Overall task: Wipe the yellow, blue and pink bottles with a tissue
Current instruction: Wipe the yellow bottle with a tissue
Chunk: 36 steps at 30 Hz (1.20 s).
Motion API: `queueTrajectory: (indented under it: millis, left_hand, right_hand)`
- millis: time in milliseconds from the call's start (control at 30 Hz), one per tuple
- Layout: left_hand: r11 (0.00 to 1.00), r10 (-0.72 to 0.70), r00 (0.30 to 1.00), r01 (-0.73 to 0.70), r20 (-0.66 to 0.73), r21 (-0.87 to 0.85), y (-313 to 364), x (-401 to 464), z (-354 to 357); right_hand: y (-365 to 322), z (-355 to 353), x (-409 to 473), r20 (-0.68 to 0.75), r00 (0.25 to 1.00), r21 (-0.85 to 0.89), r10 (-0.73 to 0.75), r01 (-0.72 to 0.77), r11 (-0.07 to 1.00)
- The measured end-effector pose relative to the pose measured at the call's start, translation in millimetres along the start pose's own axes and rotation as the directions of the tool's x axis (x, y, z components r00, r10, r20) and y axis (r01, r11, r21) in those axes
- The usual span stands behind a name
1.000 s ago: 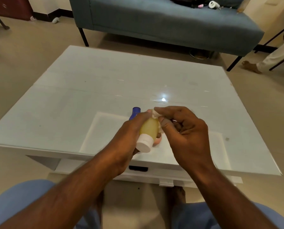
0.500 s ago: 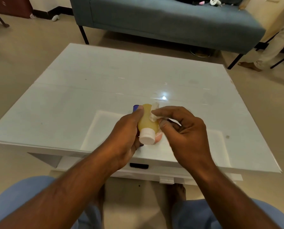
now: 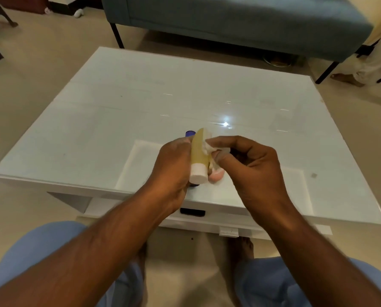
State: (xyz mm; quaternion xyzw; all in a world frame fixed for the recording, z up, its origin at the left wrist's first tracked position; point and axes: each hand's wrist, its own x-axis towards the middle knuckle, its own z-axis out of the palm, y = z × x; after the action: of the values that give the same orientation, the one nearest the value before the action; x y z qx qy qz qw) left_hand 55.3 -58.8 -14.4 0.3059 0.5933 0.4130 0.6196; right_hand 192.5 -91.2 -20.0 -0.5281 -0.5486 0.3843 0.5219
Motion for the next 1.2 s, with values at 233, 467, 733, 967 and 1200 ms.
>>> queueTrajectory:
  millis: [233, 467, 733, 967, 1200]
  left_hand:
    - [0.984, -0.096, 0.975, 0.124, 0.203, -0.132, -2.6, -3.5, -1.6]
    - [0.98, -0.081, 0.972, 0.119, 0.222, -0.16, -5.7, -2.1, 0.9]
    - [0.952, -0.039, 0.972, 0.106, 0.23, -0.286, -2.2, 2.5, -7.9]
    - [0.94, -0.005, 0.971, 0.087, 0.24, -0.33, -0.7, 1.0, -7.3]
    - [0.964, 0.016, 0.974, 0.044, 0.224, -0.261, -2.3, -2.3, -6.3]
  right_hand:
    - [-2.0, -1.4, 2.4, 0.01, 1.0, -0.043, 0.023, -0.023, 0.999]
    - [1.7, -2.3, 1.2, -0.004, 0.996, -0.237, -0.084, 0.08, 0.968]
    - [3.0, 4.3, -7.6, 0.119, 0.977, -0.175, -0.179, 0.198, 0.965]
    - [-1.9, 4.7, -9.9, 0.119, 0.986, -0.127, -0.12, 0.135, 0.983]
    - [6.4, -2.5, 1.0, 0.008, 0.999, -0.168, -0.039, 0.04, 0.985]
